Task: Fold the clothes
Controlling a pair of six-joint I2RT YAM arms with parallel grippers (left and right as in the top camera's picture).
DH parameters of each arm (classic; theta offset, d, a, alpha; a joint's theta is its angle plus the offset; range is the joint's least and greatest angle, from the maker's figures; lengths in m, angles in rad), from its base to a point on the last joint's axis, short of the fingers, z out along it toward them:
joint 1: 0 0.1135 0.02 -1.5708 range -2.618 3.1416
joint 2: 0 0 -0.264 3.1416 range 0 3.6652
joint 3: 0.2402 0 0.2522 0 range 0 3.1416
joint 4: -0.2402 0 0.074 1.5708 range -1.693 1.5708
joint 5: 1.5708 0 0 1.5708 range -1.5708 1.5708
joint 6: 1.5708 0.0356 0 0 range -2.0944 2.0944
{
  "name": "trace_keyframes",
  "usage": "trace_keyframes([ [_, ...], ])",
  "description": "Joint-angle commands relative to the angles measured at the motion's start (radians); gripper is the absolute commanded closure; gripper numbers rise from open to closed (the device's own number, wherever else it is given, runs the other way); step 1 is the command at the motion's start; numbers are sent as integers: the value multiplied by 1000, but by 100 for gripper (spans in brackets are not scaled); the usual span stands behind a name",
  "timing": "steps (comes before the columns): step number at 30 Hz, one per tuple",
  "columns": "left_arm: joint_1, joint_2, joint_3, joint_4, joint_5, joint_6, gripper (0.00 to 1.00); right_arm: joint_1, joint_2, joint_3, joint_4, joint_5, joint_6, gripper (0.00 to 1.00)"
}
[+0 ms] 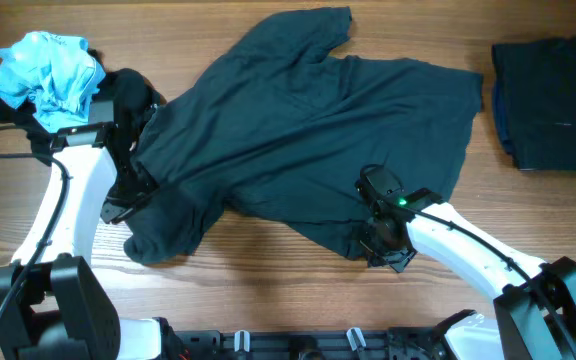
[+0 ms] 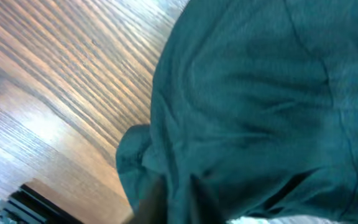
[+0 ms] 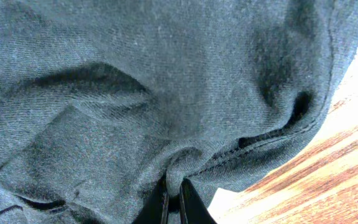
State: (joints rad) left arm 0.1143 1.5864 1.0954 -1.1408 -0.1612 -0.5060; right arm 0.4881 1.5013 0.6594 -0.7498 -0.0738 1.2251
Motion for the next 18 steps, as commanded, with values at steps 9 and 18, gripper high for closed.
trace_keyframes([
  [9,7,8,-108,23,219,-134,62,6,128,-92,121,-20,-48,96],
  [18,6,8,-241,169,235,-135,63,6,128,-92,119,-16,-100,96],
])
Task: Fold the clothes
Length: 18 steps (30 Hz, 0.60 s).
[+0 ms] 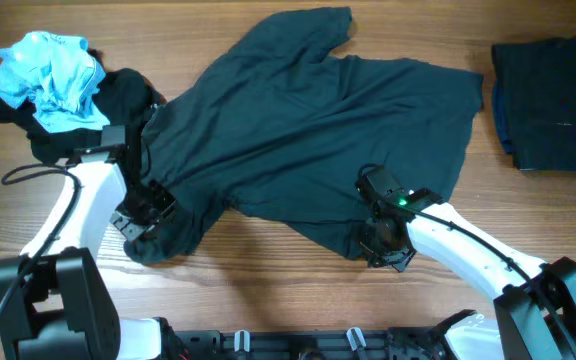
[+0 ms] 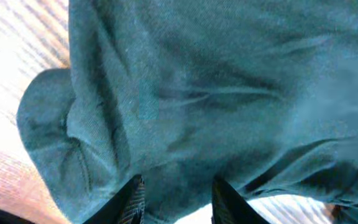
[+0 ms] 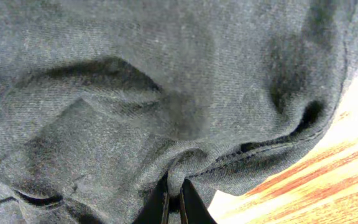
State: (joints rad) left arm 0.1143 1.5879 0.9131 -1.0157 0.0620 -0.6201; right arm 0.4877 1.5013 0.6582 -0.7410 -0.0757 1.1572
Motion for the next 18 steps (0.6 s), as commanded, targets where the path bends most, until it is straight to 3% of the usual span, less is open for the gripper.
trace_keyframes([
  [1,6,6,-77,64,11,-21,60,6,128,-91,110,-14,-32,95],
  [6,6,6,-123,116,-65,-20,31,6,128,-91,109,-14,-32,92],
  [10,6,6,-156,177,-86,-20,27,6,128,-91,109,-14,-32,92],
  [12,6,6,-189,237,-85,-21,42,6,128,-91,109,-14,-31,92],
  [15,6,6,-193,258,-85,-21,82,6,128,-91,108,-15,-32,95],
  [17,6,6,-193,265,-85,-21,96,6,128,-91,109,-19,-32,96],
  [18,6,6,-193,269,-85,-21,96,6,128,-91,109,-24,-32,96],
])
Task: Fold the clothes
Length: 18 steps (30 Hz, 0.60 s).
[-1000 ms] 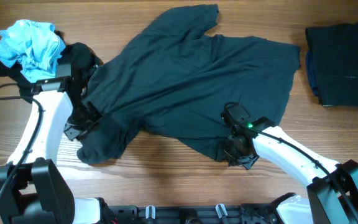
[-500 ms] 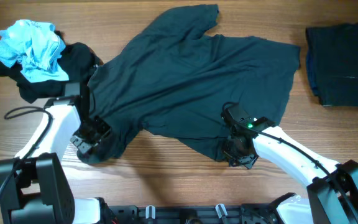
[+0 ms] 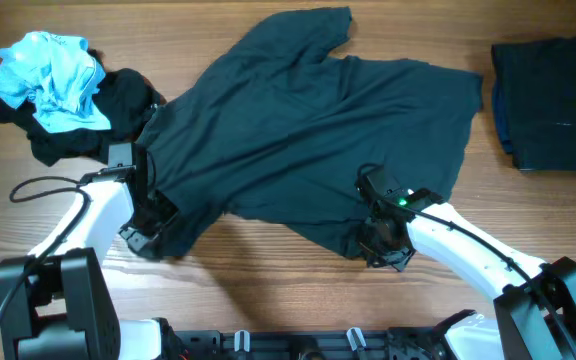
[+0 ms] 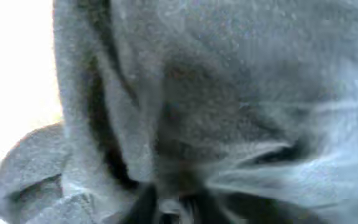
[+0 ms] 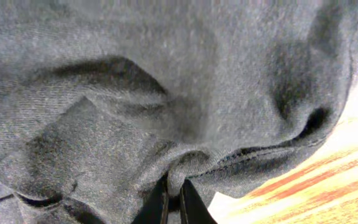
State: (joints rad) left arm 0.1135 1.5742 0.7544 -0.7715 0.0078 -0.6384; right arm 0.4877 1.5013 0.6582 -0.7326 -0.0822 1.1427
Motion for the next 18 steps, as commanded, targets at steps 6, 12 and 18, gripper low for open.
trace_keyframes([
  [6,6,19,60,-2,-31,2,96,5,55,-87,7,-54,-18,96],
  [12,6,19,301,-103,-33,63,96,-18,-252,-42,-209,-53,-18,96],
  [18,6,19,449,-147,-37,117,96,-93,-491,42,-459,-54,-45,96],
])
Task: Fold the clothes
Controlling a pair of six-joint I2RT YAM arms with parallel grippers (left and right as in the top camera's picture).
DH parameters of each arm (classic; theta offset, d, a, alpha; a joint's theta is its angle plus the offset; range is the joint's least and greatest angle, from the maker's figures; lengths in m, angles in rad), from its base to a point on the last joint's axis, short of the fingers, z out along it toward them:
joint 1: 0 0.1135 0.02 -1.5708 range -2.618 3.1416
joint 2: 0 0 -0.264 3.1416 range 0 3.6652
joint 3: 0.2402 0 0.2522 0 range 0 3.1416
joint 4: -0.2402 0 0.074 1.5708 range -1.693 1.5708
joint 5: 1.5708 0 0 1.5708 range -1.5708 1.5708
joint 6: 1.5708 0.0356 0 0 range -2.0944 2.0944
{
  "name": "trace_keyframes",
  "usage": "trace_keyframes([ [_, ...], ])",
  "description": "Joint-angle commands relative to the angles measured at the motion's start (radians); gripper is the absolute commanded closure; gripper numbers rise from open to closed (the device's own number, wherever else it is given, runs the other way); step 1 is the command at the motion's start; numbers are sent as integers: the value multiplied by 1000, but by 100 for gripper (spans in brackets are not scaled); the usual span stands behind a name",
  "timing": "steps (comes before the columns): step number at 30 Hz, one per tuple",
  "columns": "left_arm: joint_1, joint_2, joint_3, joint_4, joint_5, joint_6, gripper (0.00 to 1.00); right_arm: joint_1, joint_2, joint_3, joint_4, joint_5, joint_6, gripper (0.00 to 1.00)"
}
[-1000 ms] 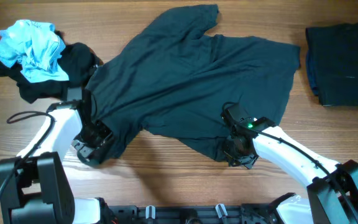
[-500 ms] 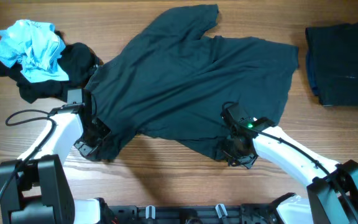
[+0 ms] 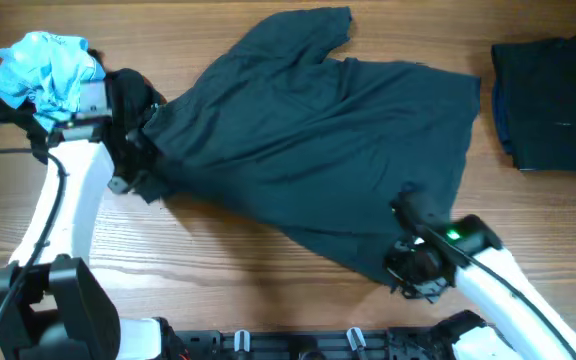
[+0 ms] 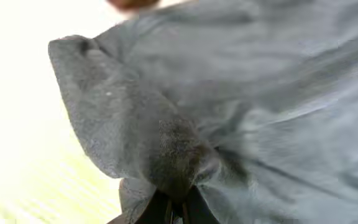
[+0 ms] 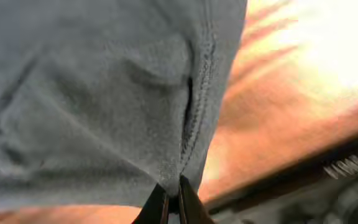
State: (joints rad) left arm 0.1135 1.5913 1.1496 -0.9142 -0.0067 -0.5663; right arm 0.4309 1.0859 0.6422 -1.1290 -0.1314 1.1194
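A dark teal shirt (image 3: 318, 140) lies spread across the middle of the wooden table. My left gripper (image 3: 133, 180) is shut on the shirt's left edge (image 4: 166, 155), fabric bunched between its fingers. My right gripper (image 3: 413, 270) is shut on the shirt's hem (image 5: 191, 118) at the front right corner, close to the table's front edge. The cloth is stretched between the two grips.
A folded dark garment (image 3: 551, 103) lies at the far right. A light blue garment (image 3: 48, 75) sits on a black one (image 3: 128, 95) at the back left. The black rail (image 3: 298, 345) runs along the front edge.
My left gripper has moved back and left with the shirt's edge. My right gripper has moved toward the front right with the hem. The shirt's bunched lower left part now lies flatter.
My right gripper stayed shut on the hem throughout. My left gripper was over the bunched lower left of the shirt, then open above it, then down in the fabric. Now both hold the shirt, pulled apart and flatter.
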Motion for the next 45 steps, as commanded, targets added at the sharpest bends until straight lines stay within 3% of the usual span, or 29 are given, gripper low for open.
trace_keyframes([
  [1,6,2,62,-8,-21,66,96,-58,-99,83,-119,-5,-22,96],
  [4,6,2,80,-53,-37,66,96,-92,-125,131,-245,-5,-29,96],
  [8,-24,2,139,-66,-60,92,96,-107,-143,154,-260,-3,-29,96],
  [20,-217,53,163,328,-219,92,96,-118,83,153,-50,152,-31,96],
  [37,-242,203,163,571,-219,92,96,-261,218,152,150,223,-124,96],
  [45,-301,281,163,612,-219,92,89,-262,312,151,196,245,-124,96],
])
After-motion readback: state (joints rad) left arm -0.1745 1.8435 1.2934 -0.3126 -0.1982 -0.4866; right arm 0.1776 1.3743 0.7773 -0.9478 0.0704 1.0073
